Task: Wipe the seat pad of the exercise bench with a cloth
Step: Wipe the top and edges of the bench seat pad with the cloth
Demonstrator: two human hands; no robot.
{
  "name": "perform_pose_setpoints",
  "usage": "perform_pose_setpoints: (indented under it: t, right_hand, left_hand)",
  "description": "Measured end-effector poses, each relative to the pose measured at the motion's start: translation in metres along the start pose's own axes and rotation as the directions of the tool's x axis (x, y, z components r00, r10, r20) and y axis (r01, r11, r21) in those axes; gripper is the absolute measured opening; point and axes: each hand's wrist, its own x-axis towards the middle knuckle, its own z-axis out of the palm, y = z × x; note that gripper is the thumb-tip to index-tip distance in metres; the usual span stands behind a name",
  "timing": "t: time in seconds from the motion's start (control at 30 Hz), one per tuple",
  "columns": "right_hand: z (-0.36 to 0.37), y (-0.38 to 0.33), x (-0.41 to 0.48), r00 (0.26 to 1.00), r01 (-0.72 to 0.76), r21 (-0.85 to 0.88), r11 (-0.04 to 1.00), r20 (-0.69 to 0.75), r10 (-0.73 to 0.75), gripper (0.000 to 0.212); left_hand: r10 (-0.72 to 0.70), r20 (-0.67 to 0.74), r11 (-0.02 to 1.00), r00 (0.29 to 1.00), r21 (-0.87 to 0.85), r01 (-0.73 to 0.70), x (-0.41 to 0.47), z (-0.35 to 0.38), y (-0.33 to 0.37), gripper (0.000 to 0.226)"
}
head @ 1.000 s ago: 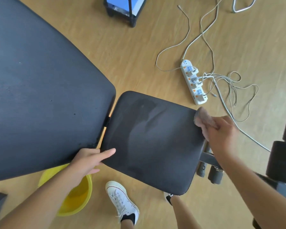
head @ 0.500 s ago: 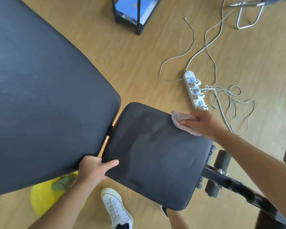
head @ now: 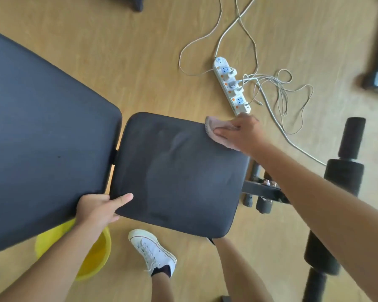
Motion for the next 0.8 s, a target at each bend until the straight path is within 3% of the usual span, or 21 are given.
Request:
perform_pose_setpoints:
  t: [0.1, 0.2, 0.27, 0.33, 0.4, 0.5, 0.57, 0.63, 0.73, 0.8]
  right_hand:
    - [0.008, 0.051, -0.053, 0.94, -0.241, 0.218, 0.946, -0.189, 0.283, 0.037]
    - [0.06, 0.069, -0.12, 0.832, -0.465, 0.367, 0.806, -0.13, 0.539, 0.053]
    - [0.1, 0.078, -0.174, 0.78, -0.562, 0.41, 0.718, -0.025, 0.625, 0.055]
    - [0.123, 0.09, -0.216, 0.772, -0.615, 0.361, 0.701, 0.096, 0.628, 0.054]
    - [0.113, 0.102, -0.217, 0.795, -0.607, 0.254, 0.753, 0.2, 0.573, 0.05]
    - [0.074, 0.095, -0.165, 0.857, -0.494, 0.372, 0.786, 0.055, 0.513, 0.059]
    - [0.063, 0.084, -0.138, 0.843, -0.423, 0.521, 0.742, -0.074, 0.532, 0.06]
    - [0.079, 0.077, -0.154, 0.811, -0.461, 0.563, 0.686, -0.046, 0.584, 0.057]
    - [0.118, 0.07, -0.212, 0.682, -0.616, 0.606, 0.504, 0.089, 0.726, 0.058]
    - [0.142, 0.06, -0.237, 0.504, -0.695, 0.666, 0.273, 0.18, 0.845, 0.06]
  left_hand:
    - [0.005, 0.011, 0.999, 1.0, -0.042, -0.005, -0.007, 0.001, 0.003, 0.075]
    - [-0.009, 0.011, 0.999, 1.0, -0.05, 0.009, -0.007, 0.002, 0.003, 0.074]
    - [0.0, 0.008, 0.999, 1.0, -0.033, 0.0, -0.005, 0.003, 0.002, 0.072]
    - [0.013, 0.001, 1.0, 1.0, -0.01, -0.013, -0.004, 0.003, 0.001, 0.072]
    - [0.014, -0.019, 1.0, 1.0, 0.015, -0.014, -0.001, 0.003, -0.001, 0.07]
    - [-0.017, -0.009, 0.999, 1.0, 0.029, 0.017, 0.002, 0.002, -0.004, 0.062]
    - [-0.039, 0.014, 0.999, 0.999, 0.016, 0.039, 0.003, 0.001, -0.005, 0.063]
    - [-0.039, 0.022, 0.999, 0.999, 0.021, 0.038, 0.002, 0.001, -0.004, 0.067]
    - [-0.003, -0.02, 1.0, 1.0, 0.024, 0.003, -0.002, 0.001, -0.001, 0.068]
    - [0.028, -0.008, 0.999, 1.0, 0.021, -0.028, -0.004, 0.002, 0.0, 0.072]
